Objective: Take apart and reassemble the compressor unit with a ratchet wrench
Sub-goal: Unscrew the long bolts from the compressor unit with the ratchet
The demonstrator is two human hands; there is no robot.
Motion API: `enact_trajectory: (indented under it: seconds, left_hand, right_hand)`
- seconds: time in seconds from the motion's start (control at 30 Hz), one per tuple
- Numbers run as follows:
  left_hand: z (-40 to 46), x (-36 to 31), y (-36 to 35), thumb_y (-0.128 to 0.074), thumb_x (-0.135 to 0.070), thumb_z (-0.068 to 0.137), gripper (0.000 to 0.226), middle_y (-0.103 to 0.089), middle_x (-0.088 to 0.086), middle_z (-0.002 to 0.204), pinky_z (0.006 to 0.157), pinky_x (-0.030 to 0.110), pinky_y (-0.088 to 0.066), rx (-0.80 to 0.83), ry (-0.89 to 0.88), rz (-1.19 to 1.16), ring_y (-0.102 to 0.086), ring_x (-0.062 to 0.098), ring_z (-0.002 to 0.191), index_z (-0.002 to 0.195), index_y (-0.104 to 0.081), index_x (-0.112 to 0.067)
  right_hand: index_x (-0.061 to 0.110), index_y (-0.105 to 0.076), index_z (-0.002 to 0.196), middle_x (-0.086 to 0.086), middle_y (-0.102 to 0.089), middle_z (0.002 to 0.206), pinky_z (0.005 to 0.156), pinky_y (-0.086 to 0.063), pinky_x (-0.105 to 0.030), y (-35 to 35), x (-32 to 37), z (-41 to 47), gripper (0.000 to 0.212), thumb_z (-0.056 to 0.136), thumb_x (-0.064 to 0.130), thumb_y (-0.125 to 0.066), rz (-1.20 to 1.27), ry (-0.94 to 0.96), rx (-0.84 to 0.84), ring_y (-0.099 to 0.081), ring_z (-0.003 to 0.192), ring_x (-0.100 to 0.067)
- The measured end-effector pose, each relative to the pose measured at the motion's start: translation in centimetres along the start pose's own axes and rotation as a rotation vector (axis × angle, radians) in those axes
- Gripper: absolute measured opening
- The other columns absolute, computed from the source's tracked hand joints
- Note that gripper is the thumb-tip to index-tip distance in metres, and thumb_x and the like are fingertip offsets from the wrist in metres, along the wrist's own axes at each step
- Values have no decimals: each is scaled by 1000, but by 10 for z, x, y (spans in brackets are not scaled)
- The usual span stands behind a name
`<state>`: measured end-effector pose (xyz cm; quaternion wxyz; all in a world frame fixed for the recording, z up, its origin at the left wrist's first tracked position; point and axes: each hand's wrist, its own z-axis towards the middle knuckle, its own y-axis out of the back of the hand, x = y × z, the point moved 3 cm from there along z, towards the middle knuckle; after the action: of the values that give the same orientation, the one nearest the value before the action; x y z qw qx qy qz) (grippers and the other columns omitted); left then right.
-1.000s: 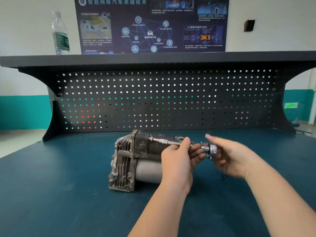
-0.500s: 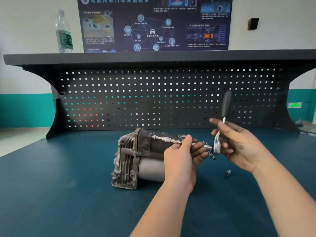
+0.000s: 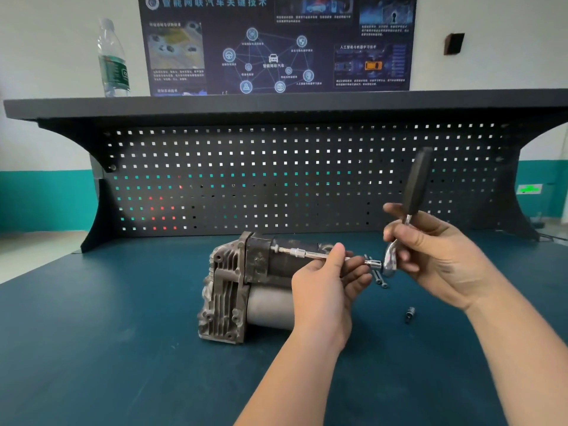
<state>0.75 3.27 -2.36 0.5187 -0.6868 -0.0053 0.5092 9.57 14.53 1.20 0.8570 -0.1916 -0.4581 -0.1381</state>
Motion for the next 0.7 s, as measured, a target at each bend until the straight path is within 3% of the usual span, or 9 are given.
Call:
enact_trajectory:
  seconds: [0.07,0.17,0.27,0.33,0.4,0.5,0.6,0.7]
  left_hand:
    - [1,1,0,-54,-8,93,20,-62,6,49,43,19,-50,-5,-2,5,-59,13,41,76,-56,3]
    - [1,2,0,-54,-7,93,20,-61,7,49,43,19,-50,-13,-2,-3,-59,14,40,76,-56,3]
    - [1,1,1,-54,-7,93,19,-62,7,50,43,19,-50,-20,-7,-17,-59,14,41,77,-56,3]
    - [1,1,1,-54,-7,93,20,-62,7,50,44,19,-50,-13,-3,-23,-60,14,42,76,-57,3]
    - [0,1,1,-55,-7,93,19,-63,7,51,44,19,-50,-2,0,-35,-60,13,42,76,-58,2]
    - [0,0,1,-57,-7,92,17,-63,7,53,45,19,-50,11,0,-45,-60,13,44,78,-60,2]
    - [1,0,2,-55,-6,92,18,-63,7,53,46,19,-51,5,6,-42,-60,14,44,77,-59,3]
    - [2,1,1,-53,-3,93,17,-64,8,52,45,19,-51,-16,14,-49,-61,15,43,78,-57,4]
  right_hand:
    - [19,-78,85,1,-65,67,36,-27,-11,3,-7,2,21,67,26,-69,0,-86,-109,-44,41,-3]
    - [6,-70,86,2,-63,61,30,-24,-11,8,-26,2,23,76,26,-65,-46,-320,-288,-38,36,-1]
    - [5,-61,86,1,-55,52,28,-26,-11,7,-42,-4,20,81,24,-66,-47,-572,-304,-38,34,-1]
    - [4,-62,86,0,-55,54,29,-27,-11,7,-39,-1,20,83,23,-65,-47,-504,-307,-38,35,-1]
    - [6,-68,90,-2,-61,63,31,-27,-11,5,-26,5,20,81,23,-63,-57,-257,-286,-38,36,-2]
    - [21,-76,93,0,-70,79,39,-32,-12,-1,-4,5,28,67,30,-70,-62,47,-101,-41,42,-3]
    - [23,-76,94,0,-70,82,40,-33,-14,3,-3,4,30,66,31,-71,-77,23,-54,-44,44,-5]
    - [10,-73,91,-3,-63,68,33,-28,-13,9,-22,5,23,76,26,-66,-86,-177,-266,-42,39,-3]
